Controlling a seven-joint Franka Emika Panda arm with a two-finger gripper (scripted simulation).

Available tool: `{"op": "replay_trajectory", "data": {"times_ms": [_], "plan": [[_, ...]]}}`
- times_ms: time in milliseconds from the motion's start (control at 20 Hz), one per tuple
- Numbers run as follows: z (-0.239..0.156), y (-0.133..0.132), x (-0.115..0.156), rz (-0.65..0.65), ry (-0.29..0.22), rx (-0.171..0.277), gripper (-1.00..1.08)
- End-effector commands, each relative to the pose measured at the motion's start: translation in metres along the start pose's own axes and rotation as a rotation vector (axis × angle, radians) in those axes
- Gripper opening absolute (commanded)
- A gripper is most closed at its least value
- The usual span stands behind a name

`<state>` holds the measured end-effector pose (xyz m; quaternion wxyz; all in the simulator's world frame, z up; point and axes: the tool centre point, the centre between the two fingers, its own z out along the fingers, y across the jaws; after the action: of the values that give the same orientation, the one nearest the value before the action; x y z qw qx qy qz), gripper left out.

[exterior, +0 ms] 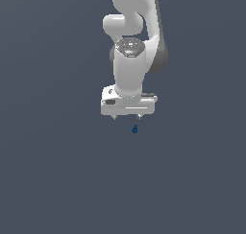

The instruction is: Pick up the object and move it to a goal position.

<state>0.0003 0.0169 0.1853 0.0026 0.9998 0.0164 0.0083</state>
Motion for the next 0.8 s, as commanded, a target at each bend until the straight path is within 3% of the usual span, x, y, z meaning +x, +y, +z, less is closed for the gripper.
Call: {"op": "replay_trajectory", "data": {"times_ms": [0,400,750], "plan": [[0.0,0.0,0.0,0.0,0.0,0.0,1.0],[0.01,0.022,-0.01,-0.014,-0.039,-0.024,1.0],[0.011,0.021,-0.01,-0.019,-0.039,-0.024,1.0]]}}
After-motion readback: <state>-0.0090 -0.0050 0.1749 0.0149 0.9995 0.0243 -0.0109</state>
